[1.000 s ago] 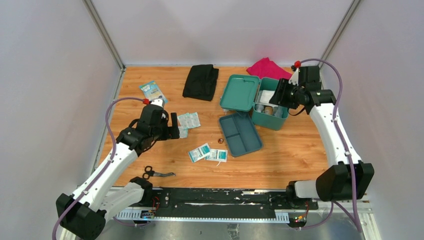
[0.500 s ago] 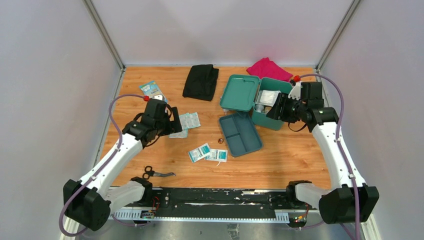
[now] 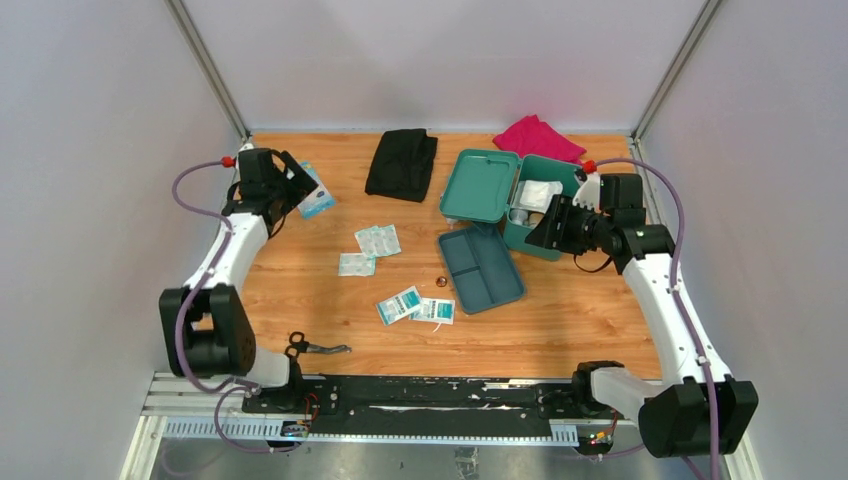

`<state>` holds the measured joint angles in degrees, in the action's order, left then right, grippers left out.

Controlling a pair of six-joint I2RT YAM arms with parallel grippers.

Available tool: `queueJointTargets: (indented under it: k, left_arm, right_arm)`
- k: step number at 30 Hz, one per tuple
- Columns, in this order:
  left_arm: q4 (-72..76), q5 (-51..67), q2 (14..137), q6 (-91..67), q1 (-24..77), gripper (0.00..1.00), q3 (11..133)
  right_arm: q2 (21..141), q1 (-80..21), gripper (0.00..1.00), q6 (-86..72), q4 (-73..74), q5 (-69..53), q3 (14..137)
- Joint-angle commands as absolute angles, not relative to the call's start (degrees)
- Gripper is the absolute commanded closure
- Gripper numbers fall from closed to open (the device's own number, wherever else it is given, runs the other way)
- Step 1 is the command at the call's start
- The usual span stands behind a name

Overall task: Organize the medicine kit
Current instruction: Pick up the medical item at the center of the board.

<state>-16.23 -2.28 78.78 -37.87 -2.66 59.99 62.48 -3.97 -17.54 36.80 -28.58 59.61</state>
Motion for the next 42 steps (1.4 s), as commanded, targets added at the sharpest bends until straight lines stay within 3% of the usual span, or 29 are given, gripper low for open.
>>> queueJointTargets:
  k: [1, 11, 22, 32, 36, 42]
  left_arm:
    - [-5.9, -1.0, 87.2, -40.5, -7.2, 0.06, 61.0]
    - [-10.1, -0.4, 108.6, -35.5, -11.5, 0.1, 76.9]
    - [-11.4, 4.0, 119.7, -32.9, -12.7, 0.16, 86.1]
    - [-12.1, 4.9, 124.2, -34.3, -12.7, 0.21, 87.4]
    - [-13.6, 5.3, 126.5, -34.4, -12.7, 0.29, 88.9]
    - [-12.9, 6.4, 127.0, -34.1, -12.7, 0.52, 88.7]
  right_arm:
    - [59.4, -3.0, 0.46, -18.7, 36.6, -29.8, 58.2]
    - [57.9, -3.1, 0.46, -19.4, 36.3, -31.9, 58.4]
    - [58.4, -3.1, 0.46, -20.4, 35.9, -32.9, 58.0]
    - [59.3, -3.1, 0.48, -22.6, 33.9, -34.5, 58.4]
    - [59.3, -3.1, 0.49, -22.3, 33.8, -34.3, 58.4]
    - [58.9, -3.1, 0.5, -22.5, 33.8, -34.0, 58.1]
